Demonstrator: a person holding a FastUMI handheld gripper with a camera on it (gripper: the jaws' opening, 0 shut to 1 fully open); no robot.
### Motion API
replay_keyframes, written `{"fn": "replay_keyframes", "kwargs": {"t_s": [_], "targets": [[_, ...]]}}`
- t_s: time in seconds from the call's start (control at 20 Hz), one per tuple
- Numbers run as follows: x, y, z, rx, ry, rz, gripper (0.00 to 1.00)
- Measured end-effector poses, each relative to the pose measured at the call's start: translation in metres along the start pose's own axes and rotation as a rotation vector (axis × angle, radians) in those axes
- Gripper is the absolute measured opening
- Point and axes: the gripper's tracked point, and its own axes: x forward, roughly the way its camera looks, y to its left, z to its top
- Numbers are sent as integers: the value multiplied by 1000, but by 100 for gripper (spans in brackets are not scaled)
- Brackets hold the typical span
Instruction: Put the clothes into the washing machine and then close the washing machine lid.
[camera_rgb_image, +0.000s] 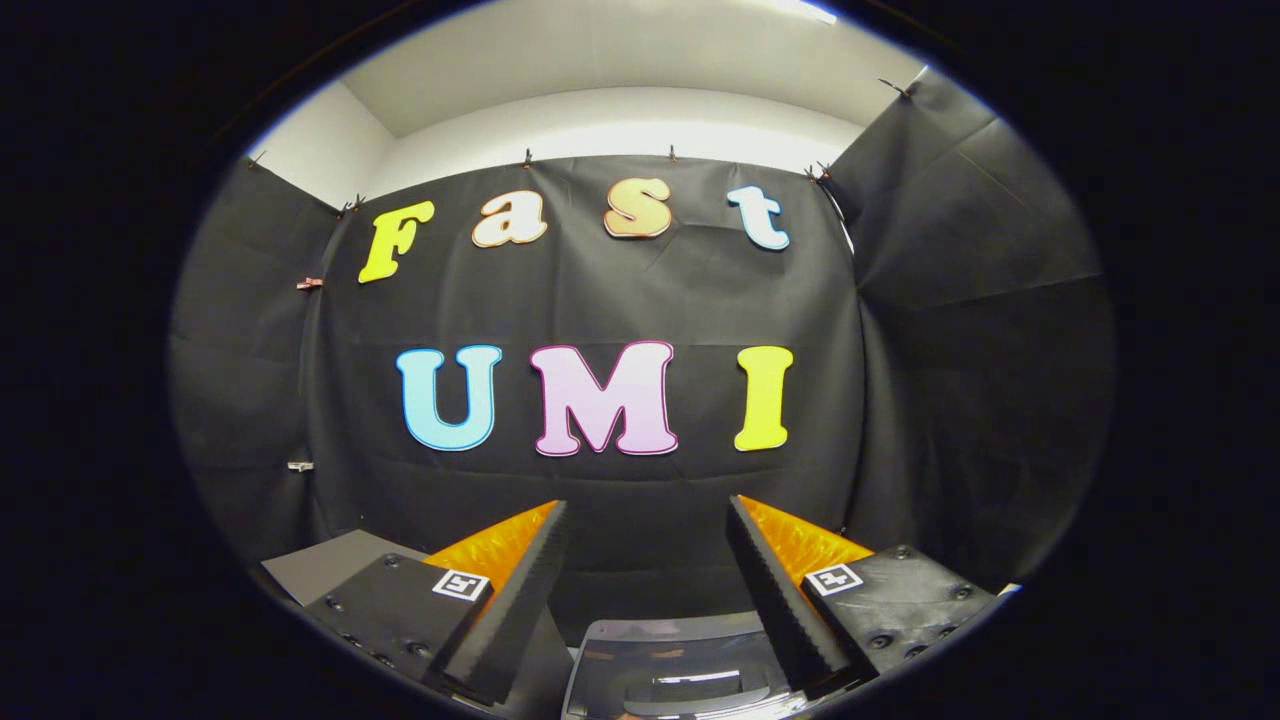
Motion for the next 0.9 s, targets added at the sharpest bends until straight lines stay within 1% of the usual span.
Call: {"fn": "replay_keyframes", "kwargs": {"t_s": [0.3,0.9], "targets": [[0,0,5,12,-11,2,99],[8,-5,-2,6,9,-36,99]]}}
